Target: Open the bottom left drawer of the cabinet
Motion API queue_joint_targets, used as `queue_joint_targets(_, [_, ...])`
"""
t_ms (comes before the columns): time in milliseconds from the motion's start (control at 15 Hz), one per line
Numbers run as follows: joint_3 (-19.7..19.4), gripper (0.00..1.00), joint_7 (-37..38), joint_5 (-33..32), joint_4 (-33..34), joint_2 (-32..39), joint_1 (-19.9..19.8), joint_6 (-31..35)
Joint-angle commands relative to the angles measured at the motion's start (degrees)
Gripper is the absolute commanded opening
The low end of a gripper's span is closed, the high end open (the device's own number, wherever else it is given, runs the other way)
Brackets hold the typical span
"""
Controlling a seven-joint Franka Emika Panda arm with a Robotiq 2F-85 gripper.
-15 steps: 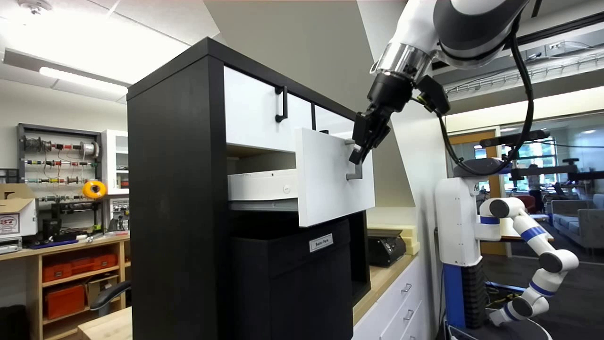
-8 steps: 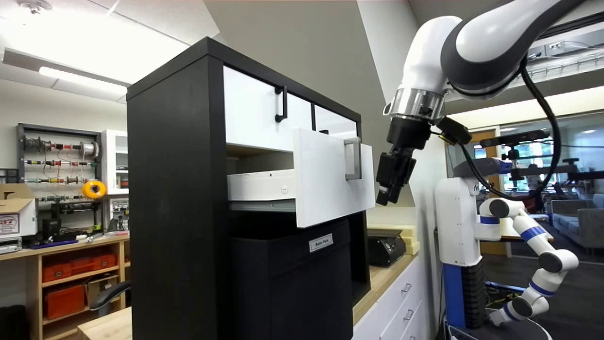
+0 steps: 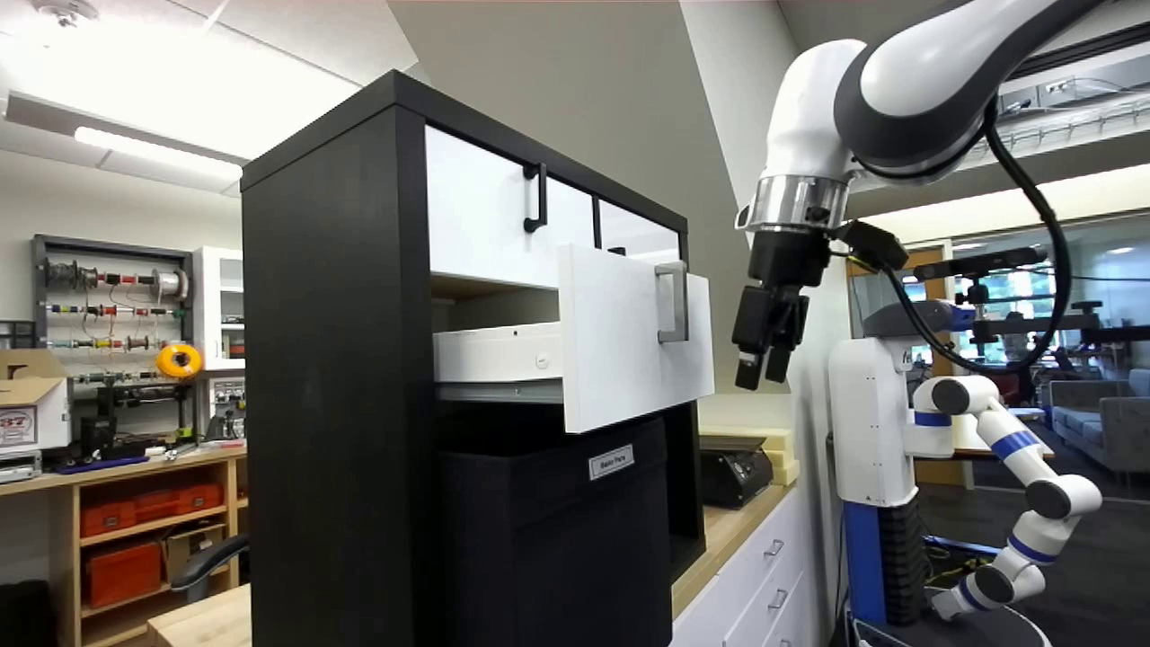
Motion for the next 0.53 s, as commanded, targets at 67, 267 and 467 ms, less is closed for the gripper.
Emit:
queue_joint_targets(67, [-1.0, 1.00, -5.4, 2.2, 6.2, 1.4, 1.4, -8.7])
queue_joint_targets(267, [-1.0, 1.00, -7.5, 2.7, 8.9, 1.9, 1.7, -12.7])
queue_joint_targets(467, [-1.1, 1.00, -8.7, 3.2, 10.9, 2.6, 1.7, -16.3])
